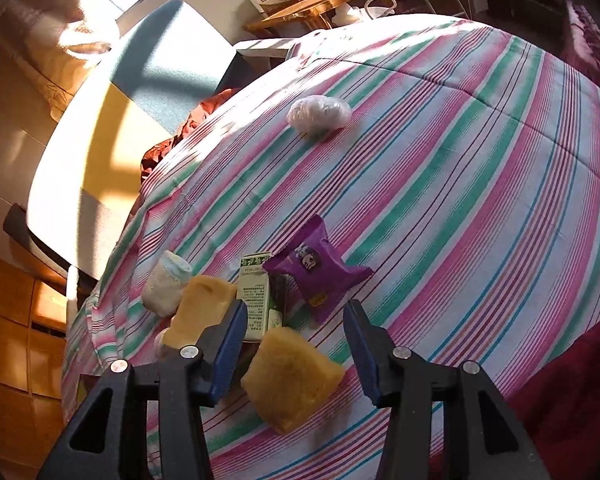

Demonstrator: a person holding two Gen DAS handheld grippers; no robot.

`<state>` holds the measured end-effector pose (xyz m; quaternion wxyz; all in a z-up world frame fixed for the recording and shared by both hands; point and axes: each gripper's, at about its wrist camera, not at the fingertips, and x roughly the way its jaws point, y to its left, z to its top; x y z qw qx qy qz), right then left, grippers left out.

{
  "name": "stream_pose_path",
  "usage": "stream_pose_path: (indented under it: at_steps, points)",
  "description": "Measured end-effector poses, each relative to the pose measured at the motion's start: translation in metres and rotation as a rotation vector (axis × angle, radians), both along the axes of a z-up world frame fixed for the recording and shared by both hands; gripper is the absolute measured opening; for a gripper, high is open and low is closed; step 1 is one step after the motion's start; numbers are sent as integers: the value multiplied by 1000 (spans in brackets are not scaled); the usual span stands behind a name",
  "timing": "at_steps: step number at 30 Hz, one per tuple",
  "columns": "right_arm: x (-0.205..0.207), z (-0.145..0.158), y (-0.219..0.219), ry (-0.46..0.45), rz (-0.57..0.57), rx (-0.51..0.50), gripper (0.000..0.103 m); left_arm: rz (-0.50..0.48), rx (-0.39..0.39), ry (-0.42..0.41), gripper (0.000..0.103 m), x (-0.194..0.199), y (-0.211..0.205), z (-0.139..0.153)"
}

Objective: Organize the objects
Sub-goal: 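Lift the sponge cake with the left gripper while the right grasps a plastic-wrapped white bundle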

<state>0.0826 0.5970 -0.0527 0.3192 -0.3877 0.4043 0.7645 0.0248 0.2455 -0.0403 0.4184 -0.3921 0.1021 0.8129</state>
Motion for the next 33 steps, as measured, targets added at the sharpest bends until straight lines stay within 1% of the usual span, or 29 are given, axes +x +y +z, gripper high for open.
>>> stream_pose_path:
  at_steps: [3,5,7,10,11,12,13,14,15,16,17,19,21,23,25,27,30,33]
  points:
    - [-25,-12,14,-107,112,2,47,3,5,-5,57,-2,-1,1]
    - [-33,-18,19,-146,138,15,47,8,8,-10,57,-4,-2,1]
    - [-37,-25,24,-125,169,-7,47,14,9,-17,57,-6,-1,1]
    - [-39,-42,27,-121,181,-29,47,15,5,-21,57,-7,0,0]
    - [-39,-48,29,-135,167,-52,47,14,1,-25,57,-8,1,-2]
    - [-36,-48,33,-121,144,-67,47,13,-1,-31,57,-8,2,-3]
    - [-31,-43,38,-75,120,-61,47,14,-2,-34,57,-9,3,-4]
    - [-25,-36,42,-50,90,-39,47,13,-5,-41,57,-9,5,-4]
    - [-22,-30,45,-45,79,-21,47,11,-3,-50,57,-10,5,-5]
    - [-23,-24,48,-49,95,-7,47,7,3,-54,57,-11,6,-4]
    - [-26,-18,52,-65,108,19,47,3,7,-50,58,-11,6,-3]
    - [-34,-7,66,-113,108,103,47,-5,5,-48,58,-11,7,-3]
    - [-46,-1,83,-131,111,151,47,-4,9,-57,58,-15,7,-3]
    - [-62,1,101,-168,123,212,47,2,9,-64,58,-19,8,-2]
    - [-86,-2,115,-219,157,261,47,12,15,-72,58,-25,8,-1]
    - [-109,-10,128,-270,193,279,47,23,17,-78,58,-31,9,1]
    - [-133,-21,140,-335,243,319,47,33,22,-86,58,-37,12,2]
    - [-149,-38,150,-393,293,304,47,31,22,-97,58,-40,16,0]
